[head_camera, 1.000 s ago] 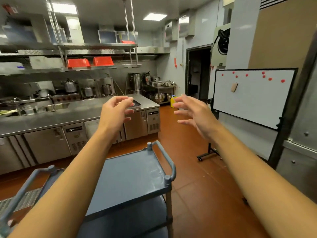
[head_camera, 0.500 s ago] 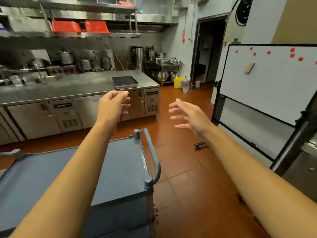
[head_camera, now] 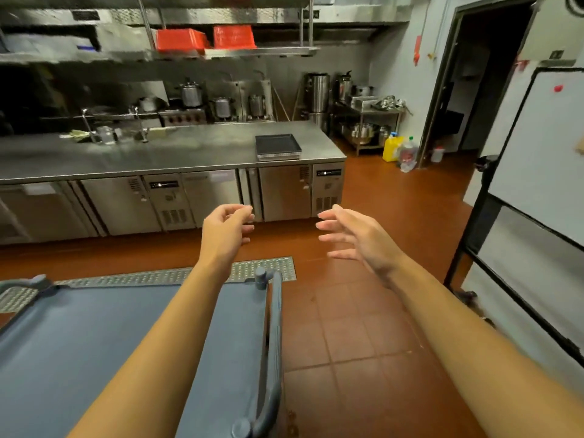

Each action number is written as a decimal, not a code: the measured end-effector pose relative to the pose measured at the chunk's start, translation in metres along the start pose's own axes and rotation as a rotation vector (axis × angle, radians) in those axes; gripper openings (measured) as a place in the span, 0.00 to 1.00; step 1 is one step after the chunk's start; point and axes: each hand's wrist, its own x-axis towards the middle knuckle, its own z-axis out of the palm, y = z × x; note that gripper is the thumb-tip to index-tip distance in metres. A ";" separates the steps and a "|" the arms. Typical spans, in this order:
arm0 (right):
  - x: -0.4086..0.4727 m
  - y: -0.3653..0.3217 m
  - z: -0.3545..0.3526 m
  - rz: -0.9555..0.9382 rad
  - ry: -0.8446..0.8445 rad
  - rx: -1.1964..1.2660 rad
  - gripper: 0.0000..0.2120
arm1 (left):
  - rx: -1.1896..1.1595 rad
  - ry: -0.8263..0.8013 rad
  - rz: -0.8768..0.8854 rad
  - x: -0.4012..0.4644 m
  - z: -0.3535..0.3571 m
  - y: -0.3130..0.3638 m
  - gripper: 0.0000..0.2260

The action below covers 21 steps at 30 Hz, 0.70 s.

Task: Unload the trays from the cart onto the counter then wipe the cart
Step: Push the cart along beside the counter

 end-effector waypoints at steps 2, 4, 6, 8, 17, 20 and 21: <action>0.036 0.009 -0.014 -0.004 -0.069 -0.014 0.21 | 0.003 0.074 -0.019 0.013 0.008 -0.009 0.08; 0.073 0.009 -0.022 -0.023 -0.156 -0.014 0.21 | -0.013 0.169 -0.025 0.026 0.012 -0.011 0.08; 0.114 0.007 -0.017 -0.043 -0.285 -0.007 0.20 | -0.044 0.313 -0.048 0.033 0.011 -0.014 0.08; 0.137 0.011 -0.006 -0.051 -0.373 -0.006 0.20 | -0.039 0.387 -0.090 0.028 0.006 -0.020 0.07; 0.205 0.032 0.109 -0.045 -0.847 0.046 0.21 | 0.026 0.846 -0.159 -0.005 -0.058 -0.049 0.06; 0.222 0.051 0.143 0.012 -0.924 0.059 0.20 | 0.058 0.950 -0.217 -0.007 -0.070 -0.076 0.03; 0.226 0.061 0.151 0.040 -0.947 0.048 0.20 | 0.065 0.968 -0.249 -0.009 -0.069 -0.091 0.03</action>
